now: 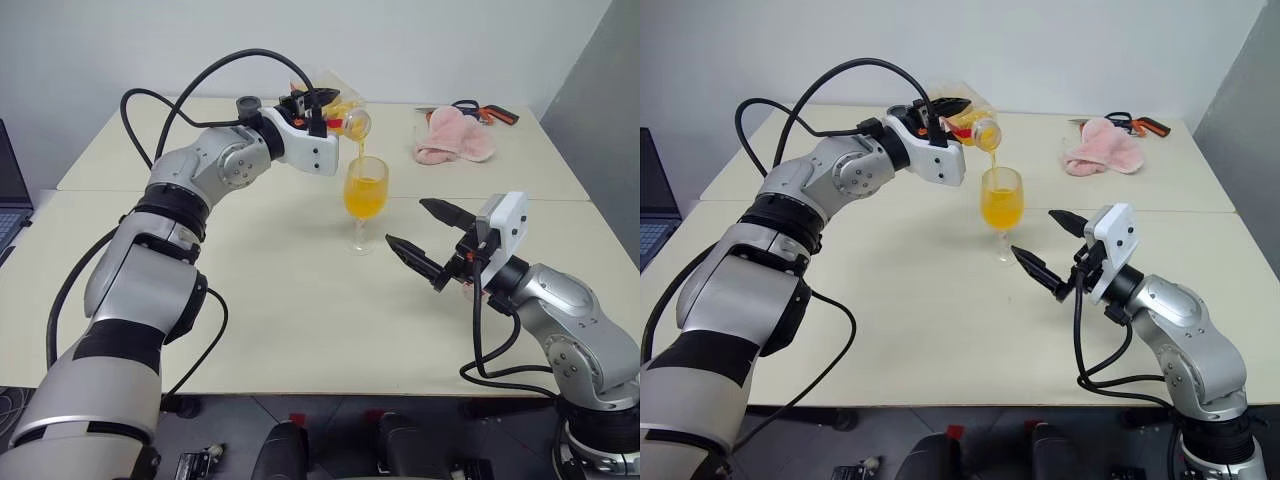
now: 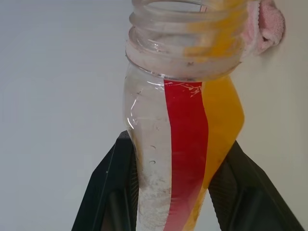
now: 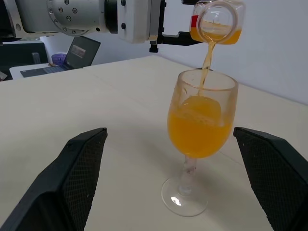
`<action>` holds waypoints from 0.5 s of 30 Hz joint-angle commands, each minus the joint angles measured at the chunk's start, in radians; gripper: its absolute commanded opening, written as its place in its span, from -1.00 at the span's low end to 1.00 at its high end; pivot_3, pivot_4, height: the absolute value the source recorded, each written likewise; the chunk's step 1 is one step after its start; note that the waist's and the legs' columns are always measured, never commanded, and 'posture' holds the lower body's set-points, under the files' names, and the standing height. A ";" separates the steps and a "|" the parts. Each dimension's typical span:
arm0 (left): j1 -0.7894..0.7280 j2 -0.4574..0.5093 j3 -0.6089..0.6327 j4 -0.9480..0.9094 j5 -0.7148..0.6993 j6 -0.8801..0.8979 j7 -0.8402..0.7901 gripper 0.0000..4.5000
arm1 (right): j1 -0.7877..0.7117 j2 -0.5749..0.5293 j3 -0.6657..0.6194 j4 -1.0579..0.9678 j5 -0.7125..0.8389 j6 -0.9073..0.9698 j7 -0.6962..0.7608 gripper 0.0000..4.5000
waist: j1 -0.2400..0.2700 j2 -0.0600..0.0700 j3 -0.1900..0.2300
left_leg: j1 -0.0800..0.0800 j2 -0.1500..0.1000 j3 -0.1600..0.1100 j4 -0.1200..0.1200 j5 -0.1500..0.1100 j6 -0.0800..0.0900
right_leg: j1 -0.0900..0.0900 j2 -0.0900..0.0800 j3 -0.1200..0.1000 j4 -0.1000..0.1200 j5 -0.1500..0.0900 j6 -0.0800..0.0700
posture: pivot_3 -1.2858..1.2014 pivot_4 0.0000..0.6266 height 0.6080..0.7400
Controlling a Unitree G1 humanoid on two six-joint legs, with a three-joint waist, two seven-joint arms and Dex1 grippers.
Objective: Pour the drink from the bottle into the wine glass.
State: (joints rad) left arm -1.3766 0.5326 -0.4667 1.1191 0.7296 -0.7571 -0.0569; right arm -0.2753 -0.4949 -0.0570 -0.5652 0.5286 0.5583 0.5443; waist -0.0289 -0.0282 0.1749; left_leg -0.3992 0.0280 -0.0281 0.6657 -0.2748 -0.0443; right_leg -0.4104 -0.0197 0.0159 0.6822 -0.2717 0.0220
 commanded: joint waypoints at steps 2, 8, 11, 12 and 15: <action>-0.038 0.008 0.004 -0.013 -0.001 -0.006 0.027 -0.30 | 0.001 -0.009 -0.012 -0.044 0.013 -0.003 -0.002 1.00 | 0.000 0.000 0.000 | 0.000 0.000 0.000 0.000 0.000 0.000 | 0.000 0.000 0.000 0.000 0.000 0.000 | 0.03 -0.52 1.00; -0.042 0.011 0.003 -0.010 0.001 -0.006 0.030 -0.30 | -0.002 -0.007 -0.009 -0.044 0.011 -0.004 -0.003 1.00 | 0.000 0.000 0.000 | 0.000 0.000 0.000 0.000 0.000 0.000 | 0.000 0.000 0.000 0.000 0.000 0.000 | 0.03 -0.52 1.00; -0.037 0.005 0.020 0.000 -0.028 0.007 0.000 -0.30 | -0.002 -0.006 -0.008 -0.043 0.010 -0.006 -0.004 1.00 | 0.000 0.000 0.000 | 0.000 0.000 0.000 0.000 0.000 0.000 | 0.000 0.000 0.000 0.000 0.000 0.000 | 0.03 -0.52 1.00; -0.036 0.003 0.025 0.002 -0.036 0.011 -0.010 -0.30 | -0.002 -0.006 -0.008 -0.043 0.010 -0.006 -0.004 1.00 | 0.000 0.000 0.000 | 0.000 0.000 0.000 0.000 0.000 0.000 | 0.000 0.000 0.000 0.000 0.000 0.000 | 0.03 -0.52 1.00; -0.025 -0.009 0.057 0.014 -0.096 0.028 -0.069 -0.30 | 0.000 -0.008 -0.006 -0.042 0.002 -0.009 -0.005 1.00 | 0.000 0.000 0.000 | 0.000 0.000 0.000 0.000 0.000 0.000 | 0.000 0.000 0.000 0.000 0.000 0.000 | 0.03 -0.52 1.00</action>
State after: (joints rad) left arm -1.3764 0.5244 -0.4608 1.1449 0.6900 -0.7392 -0.1049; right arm -0.2748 -0.4950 -0.0559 -0.5666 0.5286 0.5582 0.5429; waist -0.0288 -0.0282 0.1749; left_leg -0.3993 0.0280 -0.0281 0.6658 -0.2748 -0.0443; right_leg -0.4104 -0.0197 0.0158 0.6823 -0.2717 0.0220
